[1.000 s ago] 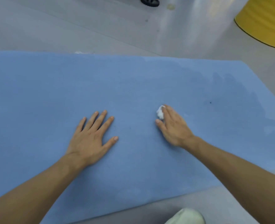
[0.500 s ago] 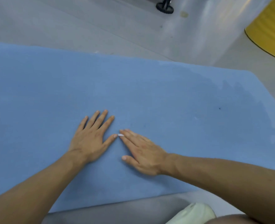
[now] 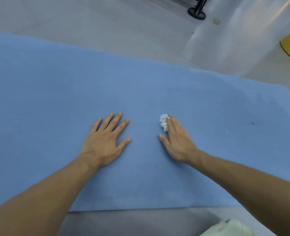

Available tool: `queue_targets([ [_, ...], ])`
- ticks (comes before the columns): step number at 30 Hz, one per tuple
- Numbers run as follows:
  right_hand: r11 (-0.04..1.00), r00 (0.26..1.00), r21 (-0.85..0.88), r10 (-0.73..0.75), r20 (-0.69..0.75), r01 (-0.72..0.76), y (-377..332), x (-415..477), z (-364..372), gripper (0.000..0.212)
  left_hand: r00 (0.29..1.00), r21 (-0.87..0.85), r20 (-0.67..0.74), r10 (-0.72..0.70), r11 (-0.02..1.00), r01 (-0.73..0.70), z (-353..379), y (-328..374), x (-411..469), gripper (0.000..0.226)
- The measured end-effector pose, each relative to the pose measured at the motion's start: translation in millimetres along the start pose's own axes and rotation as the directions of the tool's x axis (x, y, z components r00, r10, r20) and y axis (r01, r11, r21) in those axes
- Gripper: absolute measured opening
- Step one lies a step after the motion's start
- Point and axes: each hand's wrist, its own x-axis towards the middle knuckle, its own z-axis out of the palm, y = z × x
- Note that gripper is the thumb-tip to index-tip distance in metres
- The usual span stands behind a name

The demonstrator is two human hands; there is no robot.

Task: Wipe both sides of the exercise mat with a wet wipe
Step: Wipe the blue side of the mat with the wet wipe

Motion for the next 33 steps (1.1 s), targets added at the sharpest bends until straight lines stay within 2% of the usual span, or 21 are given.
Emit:
queue_targets([
  [3,0.958,0.955,-0.022,-0.282,0.088,0.285,-36.8,-31.2,10.5,0.086,1.0,-0.009,-0.014,-0.01,1.0,0.009,2.1,-1.0,0.9,0.071],
  [5,0.897,0.89,-0.015,-0.435,0.138,0.441,-60.9,-50.7,13.3,0.08,1.0,-0.016,-0.019,-0.015,1.0,0.015,1.8,-1.4,1.0,0.071],
  [7,0.816,0.807,-0.048,-0.559,0.193,0.576,-75.4,-65.5,14.7,0.077,1.0,-0.012,-0.012,-0.017,1.0,0.016,1.6,-1.5,0.9,0.071],
  [9,0.753,0.757,-0.111,-0.625,0.189,0.649,-77.7,-71.2,16.9,0.074,1.0,-0.006,-0.003,-0.015,1.0,0.015,0.5,-1.2,0.9,0.073],
  [10,0.754,0.764,-0.13,-0.626,0.155,0.644,-74.0,-68.5,18.3,0.072,1.0,-0.008,0.0,-0.014,1.0,0.014,-0.7,-1.1,1.7,0.074],
  [12,0.84,0.85,-0.131,-0.524,0.057,0.527,-61.0,-50.7,18.6,0.068,1.0,-0.013,0.005,-0.02,1.0,0.02,-3.1,-3.1,3.7,0.078],
  [15,0.98,0.979,-0.088,-0.187,-0.084,0.18,-20.3,-6.2,5.0,0.068,0.997,-0.008,0.001,-0.071,0.997,0.071,-6.8,-16.3,5.8,0.08],
  [18,0.987,0.981,-0.05,0.143,-0.134,-0.151,32.7,12.7,-11.6,0.078,0.996,0.009,0.001,-0.092,0.996,0.092,-8.8,-26.8,5.9,0.08],
  [20,0.964,0.96,-0.031,0.258,-0.11,-0.263,51.1,12.1,-12.5,0.083,0.996,0.014,0.001,-0.093,0.996,0.093,-8.2,-27.0,6.3,0.079],
  [22,0.971,0.966,-0.031,0.233,-0.114,-0.238,44.4,12.0,-7.7,0.082,0.995,0.021,-0.008,-0.1,0.995,0.1,-6.7,-25.3,6.5,0.079],
  [25,0.996,0.997,-0.083,-0.04,-0.066,0.035,-1.4,8.7,2.2,0.076,0.995,0.024,-0.008,-0.102,0.995,0.102,-6.7,-24.6,6.0,0.079],
  [27,0.973,0.978,-0.106,-0.209,-0.009,0.207,-41.3,-4.8,12.1,0.074,0.995,0.015,-0.014,-0.098,0.995,0.099,-7.2,-24.6,5.8,0.079],
  [29,0.955,0.959,-0.094,-0.281,0.036,0.283,-69.0,-15.0,15.7,0.074,0.995,0.005,-0.016,-0.097,0.995,0.097,-7.5,-24.7,5.9,0.079],
  [33,0.911,0.911,-0.063,-0.4,0.096,0.407,-76.1,-24.8,7.0,0.075,0.995,0.018,-0.024,-0.099,0.995,0.1,-6.6,-24.6,6.3,0.079],
])
